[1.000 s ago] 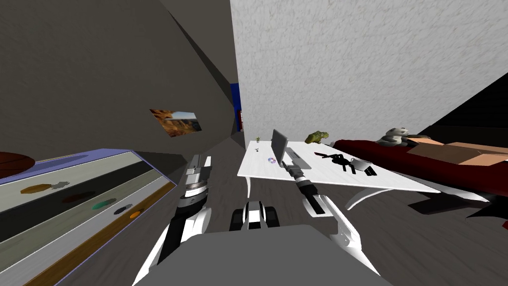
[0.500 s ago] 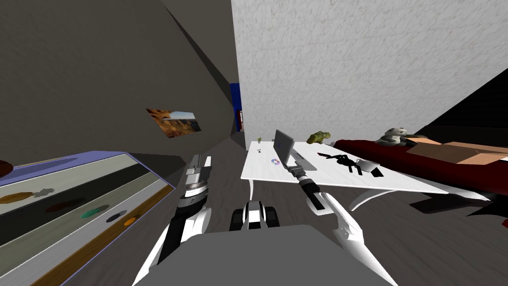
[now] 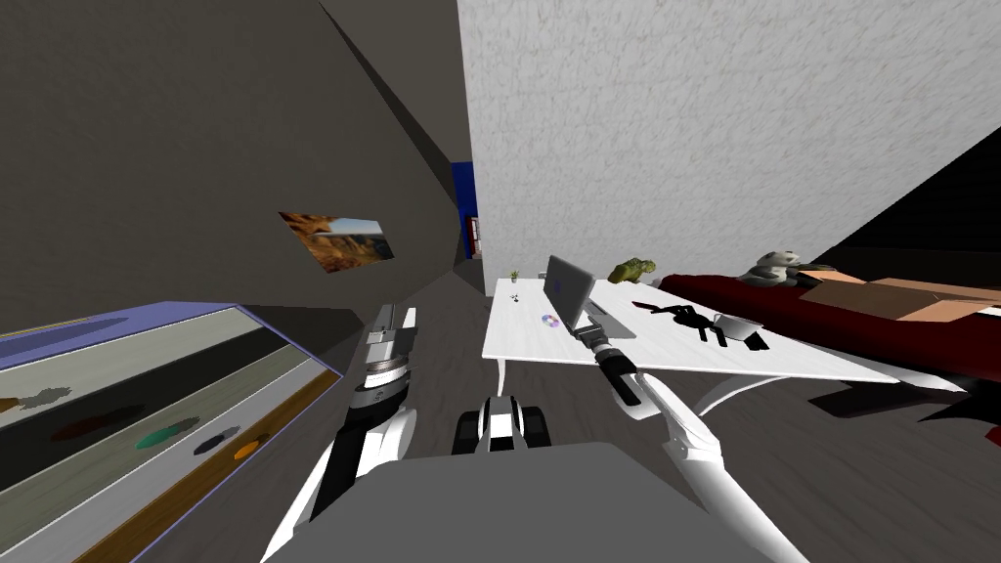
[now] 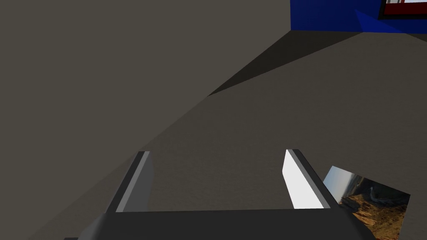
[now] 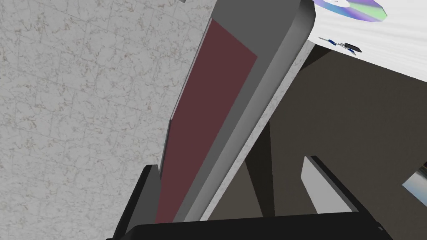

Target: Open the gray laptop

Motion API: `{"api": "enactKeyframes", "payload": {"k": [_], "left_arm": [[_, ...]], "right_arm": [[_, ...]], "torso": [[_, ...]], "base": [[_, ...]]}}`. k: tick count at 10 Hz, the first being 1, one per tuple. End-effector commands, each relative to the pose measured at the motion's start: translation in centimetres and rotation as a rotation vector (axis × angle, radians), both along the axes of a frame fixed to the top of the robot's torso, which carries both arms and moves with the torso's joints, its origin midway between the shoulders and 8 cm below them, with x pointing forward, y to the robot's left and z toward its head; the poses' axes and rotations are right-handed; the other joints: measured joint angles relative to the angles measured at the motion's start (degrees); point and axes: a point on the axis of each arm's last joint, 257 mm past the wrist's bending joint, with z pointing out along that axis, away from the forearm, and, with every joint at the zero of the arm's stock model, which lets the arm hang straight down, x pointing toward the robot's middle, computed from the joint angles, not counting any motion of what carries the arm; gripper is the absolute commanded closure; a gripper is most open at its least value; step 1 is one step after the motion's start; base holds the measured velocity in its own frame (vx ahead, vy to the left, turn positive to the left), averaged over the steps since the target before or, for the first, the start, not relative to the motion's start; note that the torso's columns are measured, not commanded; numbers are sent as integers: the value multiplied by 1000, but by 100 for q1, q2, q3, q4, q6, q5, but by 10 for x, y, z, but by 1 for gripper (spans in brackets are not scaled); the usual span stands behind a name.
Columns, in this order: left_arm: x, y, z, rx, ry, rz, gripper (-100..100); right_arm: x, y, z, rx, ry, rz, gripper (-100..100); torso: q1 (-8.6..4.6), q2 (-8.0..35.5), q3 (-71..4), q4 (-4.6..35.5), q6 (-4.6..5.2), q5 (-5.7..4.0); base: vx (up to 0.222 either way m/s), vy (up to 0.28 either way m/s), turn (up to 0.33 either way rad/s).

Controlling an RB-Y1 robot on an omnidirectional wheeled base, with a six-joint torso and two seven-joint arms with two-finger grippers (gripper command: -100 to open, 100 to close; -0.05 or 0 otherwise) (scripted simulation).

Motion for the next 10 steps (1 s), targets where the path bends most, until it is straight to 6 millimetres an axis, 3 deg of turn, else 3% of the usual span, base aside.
{"api": "enactKeyframes", "payload": {"k": [1, 2, 3, 4, 5, 6, 10], "left_arm": [[0, 0, 0, 0, 0, 0, 0], [0, 0, 0, 0, 0, 0, 0], [0, 0, 0, 0, 0, 0, 0], [0, 0, 0, 0, 0, 0, 0], [0, 0, 0, 0, 0, 0, 0], [0, 0, 0, 0, 0, 0, 0], [0, 0, 0, 0, 0, 0, 0]], "right_arm": [[2, -26, -7, -134, 41, -45, -100], [2, -32, -9, -169, 52, -58, -100], [1, -27, -7, -141, 43, -47, -100], [1, -38, -2, -150, 46, -59, -100], [1, -33, -5, -149, 46, -53, -100], [2, -33, -4, -149, 45, -55, 100], [14, -41, -2, 47, 25, -69, 100]], "torso": [[-1, 1, 1, 0, 0, -1], [4, -5, -2, -1, 1, 0], [3, -4, -3, -2, 0, 1], [-11, 4, 2, 1, 0, -3], [-13, -17, -8, -3, -2, -4], [-8, -5, -5, -3, 1, -3], [-5, 3, 2, 1, 7, 0]], "base": [[54, 95, -29], [50, 91, -29], [19, 39, -6], [89, 19, 53], [57, 8, 15], [9, 1, -2], [-58, -51, 47]]}}
